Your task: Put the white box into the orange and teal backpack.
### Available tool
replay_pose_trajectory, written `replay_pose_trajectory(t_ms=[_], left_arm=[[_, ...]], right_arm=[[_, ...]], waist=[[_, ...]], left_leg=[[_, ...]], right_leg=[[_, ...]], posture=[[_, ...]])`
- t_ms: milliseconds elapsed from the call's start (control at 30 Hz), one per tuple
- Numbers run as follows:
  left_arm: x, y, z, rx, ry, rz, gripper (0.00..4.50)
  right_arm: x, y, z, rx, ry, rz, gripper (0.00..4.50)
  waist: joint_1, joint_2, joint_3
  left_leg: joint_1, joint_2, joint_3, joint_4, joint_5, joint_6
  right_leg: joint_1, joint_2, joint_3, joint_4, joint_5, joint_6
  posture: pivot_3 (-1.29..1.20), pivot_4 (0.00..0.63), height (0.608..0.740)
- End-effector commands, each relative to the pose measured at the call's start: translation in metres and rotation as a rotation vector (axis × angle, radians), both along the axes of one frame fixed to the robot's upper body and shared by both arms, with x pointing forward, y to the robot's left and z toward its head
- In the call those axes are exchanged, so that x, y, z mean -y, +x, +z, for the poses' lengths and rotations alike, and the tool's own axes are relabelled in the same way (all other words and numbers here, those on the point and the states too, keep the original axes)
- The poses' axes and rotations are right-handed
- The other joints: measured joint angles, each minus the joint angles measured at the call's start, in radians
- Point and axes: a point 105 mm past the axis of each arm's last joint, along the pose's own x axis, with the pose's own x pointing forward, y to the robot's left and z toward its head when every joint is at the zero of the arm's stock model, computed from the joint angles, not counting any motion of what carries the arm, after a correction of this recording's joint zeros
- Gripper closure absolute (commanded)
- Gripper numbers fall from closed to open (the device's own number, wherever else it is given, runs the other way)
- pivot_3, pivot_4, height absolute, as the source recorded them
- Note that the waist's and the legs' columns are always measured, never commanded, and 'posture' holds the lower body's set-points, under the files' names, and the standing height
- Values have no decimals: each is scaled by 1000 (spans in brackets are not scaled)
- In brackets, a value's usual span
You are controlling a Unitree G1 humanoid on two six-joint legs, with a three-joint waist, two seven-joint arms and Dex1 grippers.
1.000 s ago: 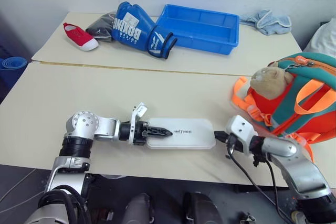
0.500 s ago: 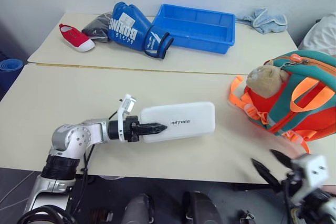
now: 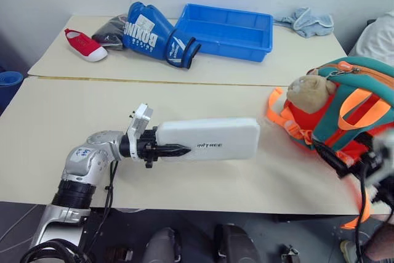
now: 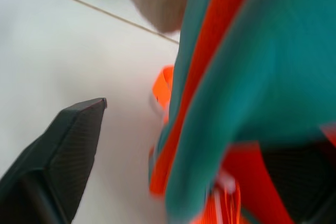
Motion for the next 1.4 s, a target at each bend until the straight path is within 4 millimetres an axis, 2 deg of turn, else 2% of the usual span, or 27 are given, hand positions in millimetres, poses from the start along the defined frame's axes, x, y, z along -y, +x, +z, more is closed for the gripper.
replay_pose_trajectory(t_ms=[33, 300, 333, 433, 567, 667, 733, 800, 867, 933, 1033, 1100, 1200, 1400], left_arm=[[-6, -6, 9, -8, -42, -6, 3230], [-43, 2, 23, -49, -156, 211, 3230], [-54, 4, 23, -64, -168, 265, 3230], [-82, 11, 24, -89, -195, 409, 3230], [-101, 15, 28, -126, -177, 502, 3230], [-102, 16, 47, -96, -198, 483, 3230], [-110, 21, 62, -61, -231, 505, 3230], [-118, 23, 70, -44, -247, 527, 3230], [-130, 26, 78, -27, -264, 569, 3230], [-132, 24, 88, -6, -264, 572, 3230], [-128, 18, 97, 33, -261, 542, 3230], [-121, 13, 106, 44, -313, 491, 3230], [-98, 1, 108, 50, -300, 377, 3230], [-64, -19, 118, 115, -274, 221, 3230]], right_arm=[[-8, 10, 8, 17, 49, 61, 1287], [-57, 20, 11, 7, 70, 269, 4059], [-76, 19, 17, 26, 80, 349, 4397], [-120, 14, 32, 46, 133, 547, 4476], [-162, 5, 45, 77, 138, 731, 4476], [-188, -11, 54, 71, 178, 886, 4476], [-200, -25, 53, 10, 189, 990, 4476], [-204, -34, 51, -50, 192, 1052, 4476], [-199, -51, 44, -189, 179, 1126, 4476], [-184, -65, 37, -325, 172, 1152, 4476], [-161, -62, 33, -390, 154, 1058, 4476], [-144, -49, 30, -373, 119, 951, 4476], [-126, -33, 27, -372, 107, 836, 4476], [-122, -34, 20, -393, 111, 823, 4476]], waist=[[4, 1, 0], [0, 1, 1], [-3, 1, 1], [-21, 1, 1], [-22, 1, 1], [-13, 1, 1], [-11, 1, 1], [-8, 0, 1], [-7, 0, 1], [-5, -1, 1], [-5, -3, 1], [-5, -4, 1], [-6, -5, 2], [-5, -5, 2]], left_leg=[[0, 0, 0, -1, 0, 0], [-3, 0, -1, 3, -1, 1], [-3, 0, -1, 3, -1, 1], [-1, 1, -1, 2, 0, 0], [-1, 2, -3, 0, 2, -3], [-3, 1, -3, 0, 2, -3], [-7, 1, -4, 2, 1, -2], [-15, 1, -5, 5, 1, -2], [-17, 0, -4, 6, 1, -1], [-17, 0, -4, 6, 1, 1], [-18, 0, -4, 6, -1, 4], [-19, 0, -3, 7, -1, 4], [-21, 0, -3, 12, -2, 6], [-21, 0, -3, 15, -1, 5]], right_leg=[[0, 0, 0, 0, 0, -1], [0, 0, -1, 0, 0, 1], [0, 0, -1, 0, 0, 1], [0, 0, -1, 2, 1, 2], [-2, 0, -3, 3, 0, 0], [-3, 0, -4, 2, -1, -1], [-5, 0, -4, 2, -1, -1], [-12, 0, -5, 4, 0, 0], [-14, -1, -6, 9, 0, 0], [-14, -2, -7, 8, 0, 0], [-14, -2, -8, 6, 0, 0], [-13, -2, -8, 2, 2, 3], [-13, -2, -8, 1, 2, 5], [-13, -2, -7, 2, 3, 6]], posture=[[0, 150, 740], [0, 150, 740], [0, 150, 740], [0, 150, 740], [0, 150, 740], [0, 150, 740], [0, 150, 740], [0, 150, 740], [0, 150, 740], [0, 150, 740], [0, 150, 740], [0, 150, 740], [0, 150, 740], [0, 150, 740]])
